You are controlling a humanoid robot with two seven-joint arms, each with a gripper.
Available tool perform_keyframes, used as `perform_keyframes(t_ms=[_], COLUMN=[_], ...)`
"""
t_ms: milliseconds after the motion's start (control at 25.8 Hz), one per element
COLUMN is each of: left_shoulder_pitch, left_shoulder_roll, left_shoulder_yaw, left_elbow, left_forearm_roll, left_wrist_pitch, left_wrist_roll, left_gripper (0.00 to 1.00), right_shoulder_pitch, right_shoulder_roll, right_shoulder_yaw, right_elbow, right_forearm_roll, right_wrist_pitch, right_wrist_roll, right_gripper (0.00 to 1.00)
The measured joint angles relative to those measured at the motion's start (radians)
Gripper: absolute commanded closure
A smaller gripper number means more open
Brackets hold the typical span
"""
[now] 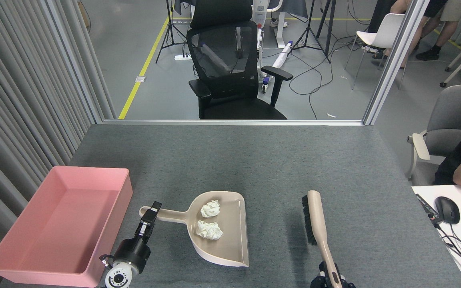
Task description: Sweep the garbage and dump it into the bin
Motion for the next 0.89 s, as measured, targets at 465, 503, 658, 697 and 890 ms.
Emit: perform_keyframes(t_ms=[465, 503, 658, 697, 890], left_shoulder_pitch=[-0.009, -0.009, -0.009, -0.009, -0.009], left_shoulder_roll=[0.004, 0.005, 0.007, 0.008, 0.012], left_shoulder_yaw=[0.0, 0.0, -0.001, -0.002, -0.004], left_elbow=[-0.043, -0.049, -0.111, -0.135, -0.245], left_forearm_roll=[0.07, 0.072, 0.077, 0.078, 0.081], left_wrist_pitch=[0.035, 0.04, 0.082, 0.1, 0.2], left_wrist_roll=[-0.005, -0.007, -0.034, -0.041, -0.078], left_gripper=[0.82, 0.82, 0.82, 0.82, 0.82], right_shoulder_pitch=[0.01, 0.01, 0.011, 0.011, 0.004], right_shoulder_roll=[-0.02, -0.02, -0.015, -0.013, -0.004], right_shoulder_yaw=[-0.048, -0.055, -0.075, -0.078, -0.081], right_elbow=[0.009, 0.009, 0.007, 0.006, 0.002], right_forearm_roll=[-0.02, -0.02, -0.021, -0.022, -0.047], right_wrist_pitch=[-0.021, -0.028, -0.058, -0.062, -0.069], right_wrist_roll=[0.008, 0.009, 0.009, 0.009, 0.012], right_gripper=[0.02, 0.02, 0.02, 0.02, 0.02])
